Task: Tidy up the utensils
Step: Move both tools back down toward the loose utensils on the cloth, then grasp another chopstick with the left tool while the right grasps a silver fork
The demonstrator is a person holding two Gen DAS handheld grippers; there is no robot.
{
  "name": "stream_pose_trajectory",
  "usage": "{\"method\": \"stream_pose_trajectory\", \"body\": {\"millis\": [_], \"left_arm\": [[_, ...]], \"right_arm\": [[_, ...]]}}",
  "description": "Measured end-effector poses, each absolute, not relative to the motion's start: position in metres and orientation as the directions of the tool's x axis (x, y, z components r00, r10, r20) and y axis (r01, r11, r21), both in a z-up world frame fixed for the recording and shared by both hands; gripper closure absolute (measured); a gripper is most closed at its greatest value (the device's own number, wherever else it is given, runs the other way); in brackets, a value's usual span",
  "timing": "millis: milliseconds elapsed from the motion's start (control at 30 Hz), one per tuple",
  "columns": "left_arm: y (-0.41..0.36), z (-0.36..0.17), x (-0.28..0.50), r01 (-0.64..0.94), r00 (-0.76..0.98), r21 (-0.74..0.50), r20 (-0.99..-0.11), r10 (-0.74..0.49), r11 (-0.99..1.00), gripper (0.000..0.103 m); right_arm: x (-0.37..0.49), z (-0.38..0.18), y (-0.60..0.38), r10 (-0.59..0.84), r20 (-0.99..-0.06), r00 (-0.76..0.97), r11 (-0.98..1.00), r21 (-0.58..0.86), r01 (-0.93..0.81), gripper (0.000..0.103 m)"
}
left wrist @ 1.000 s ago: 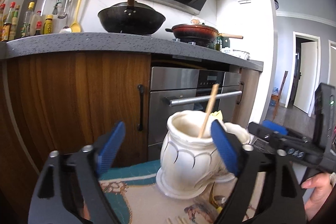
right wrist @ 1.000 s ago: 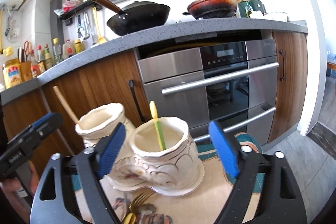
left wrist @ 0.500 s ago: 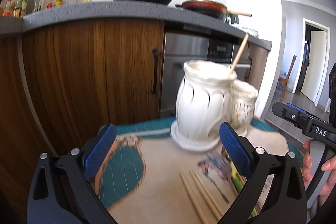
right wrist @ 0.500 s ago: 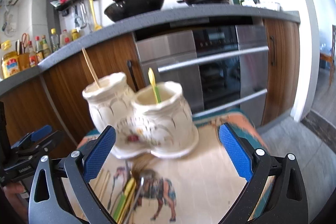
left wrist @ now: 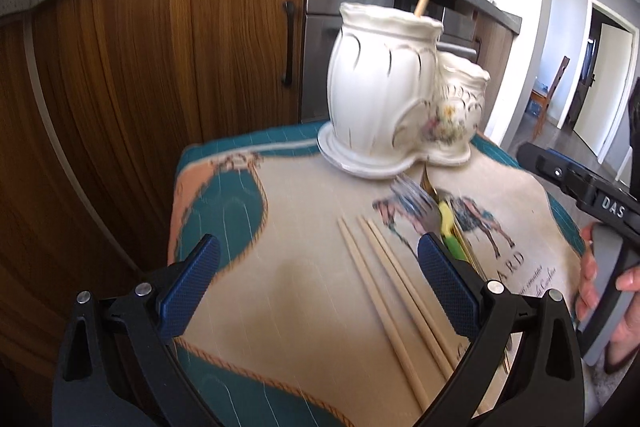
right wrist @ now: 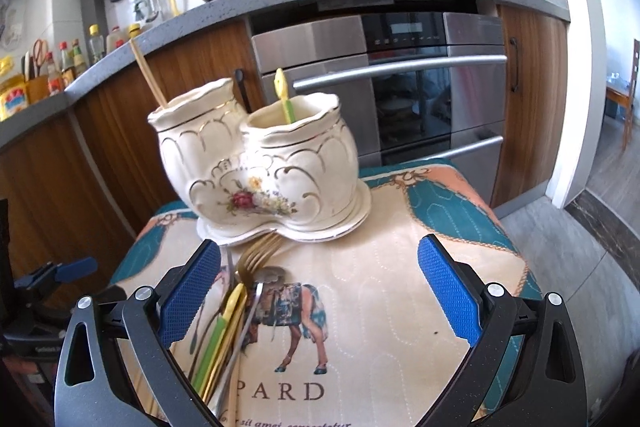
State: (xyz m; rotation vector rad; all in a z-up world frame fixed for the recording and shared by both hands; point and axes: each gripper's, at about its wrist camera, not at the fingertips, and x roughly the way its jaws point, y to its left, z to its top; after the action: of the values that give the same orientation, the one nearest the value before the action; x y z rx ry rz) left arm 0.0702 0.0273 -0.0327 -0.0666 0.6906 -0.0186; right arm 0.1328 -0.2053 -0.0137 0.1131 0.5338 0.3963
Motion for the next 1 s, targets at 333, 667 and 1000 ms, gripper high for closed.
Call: {"method": "stream_pose_trajectory", "body": {"millis": [333,667,1000], "left_arm": [[0.006,-0.054,0.069,0.04,0.697,0.04,-0.718,0.001,0.998,0.007],[-0.002,-0.063,0.07,0.118,0.642,0.063,-0.766,-0.027,0.991,0.038],[-0.004,-0.06,0.069,0.162,0.64,0.02,-0.763,-0.09,0.987,0.093]], "right_arm": [[0.135,-0.015,-0.204,0.406,-0.479,0.778,0.914,0.216,-0.344,0.005],[0.135,-0.014,-0.202,0.413,-0.484,0.772,0.911,0.211,-0.355,0.005],[0.123,-0.012,-0.181,0.443,-0.495,0.748,0.888,0.126,-0.443,0.005]]}}
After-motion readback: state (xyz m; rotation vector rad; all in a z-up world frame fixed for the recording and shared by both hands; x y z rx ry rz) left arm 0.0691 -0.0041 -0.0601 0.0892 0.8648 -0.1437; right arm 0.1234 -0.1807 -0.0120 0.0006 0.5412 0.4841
